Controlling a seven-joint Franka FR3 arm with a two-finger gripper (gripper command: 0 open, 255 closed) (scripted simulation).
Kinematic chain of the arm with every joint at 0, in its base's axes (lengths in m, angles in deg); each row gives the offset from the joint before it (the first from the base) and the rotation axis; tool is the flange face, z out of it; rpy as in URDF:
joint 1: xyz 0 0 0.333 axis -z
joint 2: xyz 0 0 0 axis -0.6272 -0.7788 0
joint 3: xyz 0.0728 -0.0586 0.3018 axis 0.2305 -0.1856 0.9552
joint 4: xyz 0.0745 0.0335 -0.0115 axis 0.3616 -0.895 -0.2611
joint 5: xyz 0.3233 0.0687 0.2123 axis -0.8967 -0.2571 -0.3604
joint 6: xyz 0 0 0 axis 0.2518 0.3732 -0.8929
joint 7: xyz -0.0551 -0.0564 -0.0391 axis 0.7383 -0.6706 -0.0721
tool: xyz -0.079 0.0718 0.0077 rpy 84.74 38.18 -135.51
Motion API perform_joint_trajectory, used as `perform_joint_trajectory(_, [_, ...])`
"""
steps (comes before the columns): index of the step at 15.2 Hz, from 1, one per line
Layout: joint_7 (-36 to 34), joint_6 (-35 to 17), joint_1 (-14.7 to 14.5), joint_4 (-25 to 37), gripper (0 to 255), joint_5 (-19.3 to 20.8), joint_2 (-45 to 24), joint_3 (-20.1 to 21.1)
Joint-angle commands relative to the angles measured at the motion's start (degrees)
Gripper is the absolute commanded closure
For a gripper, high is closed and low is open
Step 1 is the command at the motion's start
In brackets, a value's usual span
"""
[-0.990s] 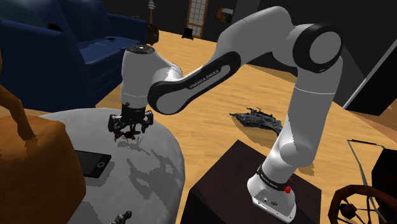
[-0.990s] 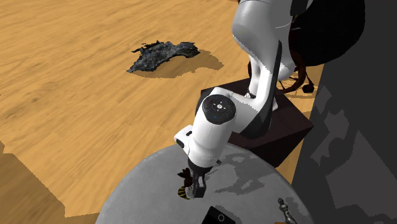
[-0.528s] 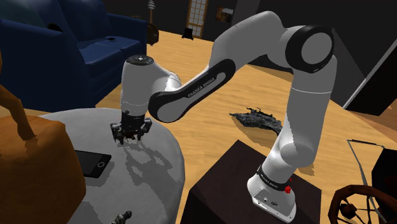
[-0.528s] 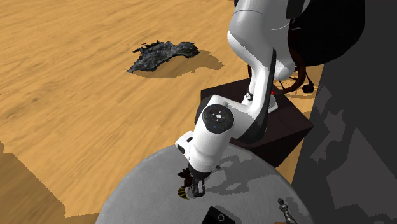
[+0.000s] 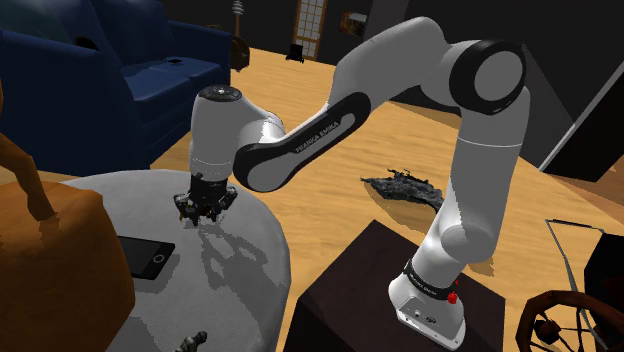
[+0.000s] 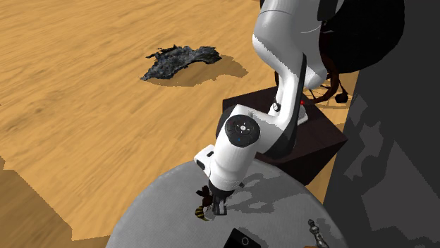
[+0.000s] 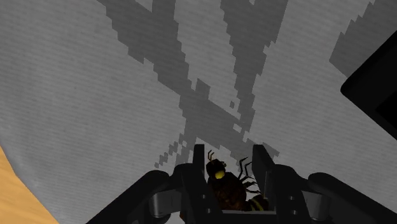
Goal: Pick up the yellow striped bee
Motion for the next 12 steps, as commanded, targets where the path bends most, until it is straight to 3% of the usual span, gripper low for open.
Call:
perform_joint_trajectory(1, [0.1,0.1,0.0,-0.1,255,-0.1,-0.3,0.0])
perform_joint_trajectory(12, [4.1,6.9,1.4,2.9,255,-5.3,4.7,1.8])
